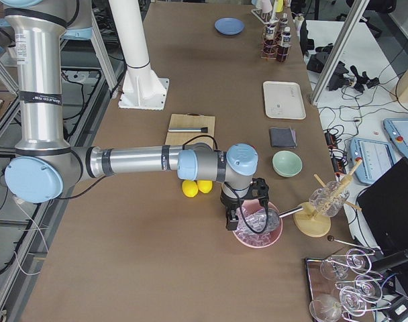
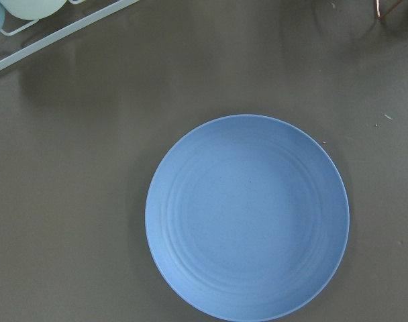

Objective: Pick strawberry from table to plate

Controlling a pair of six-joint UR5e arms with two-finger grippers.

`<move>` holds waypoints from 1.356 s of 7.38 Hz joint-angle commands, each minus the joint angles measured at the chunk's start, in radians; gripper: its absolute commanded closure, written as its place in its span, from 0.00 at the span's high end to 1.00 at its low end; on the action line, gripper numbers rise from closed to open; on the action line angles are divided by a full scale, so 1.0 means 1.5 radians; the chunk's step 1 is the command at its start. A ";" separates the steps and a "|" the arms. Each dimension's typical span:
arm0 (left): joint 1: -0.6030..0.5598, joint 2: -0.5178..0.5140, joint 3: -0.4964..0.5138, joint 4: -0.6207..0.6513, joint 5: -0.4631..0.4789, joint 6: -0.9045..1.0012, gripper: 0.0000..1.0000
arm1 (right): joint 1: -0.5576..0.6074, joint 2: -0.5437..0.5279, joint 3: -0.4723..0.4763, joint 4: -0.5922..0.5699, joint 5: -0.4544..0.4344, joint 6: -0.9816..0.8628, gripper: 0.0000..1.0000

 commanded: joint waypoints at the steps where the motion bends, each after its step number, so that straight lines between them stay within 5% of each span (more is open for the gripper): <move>1: -0.001 0.004 0.016 -0.088 -0.002 -0.002 0.98 | 0.000 -0.001 0.000 0.000 0.010 0.001 1.00; 4: -0.002 -0.005 -0.006 -0.139 -0.067 -0.007 0.98 | 0.000 0.016 0.039 0.008 0.032 0.000 1.00; 6: -0.006 -0.012 0.000 -0.160 -0.067 -0.003 0.98 | 0.000 0.022 0.061 0.091 0.035 0.008 1.00; 10: 0.001 -0.066 0.162 -0.172 -0.059 -0.003 0.98 | -0.088 0.040 0.077 0.112 0.028 0.133 1.00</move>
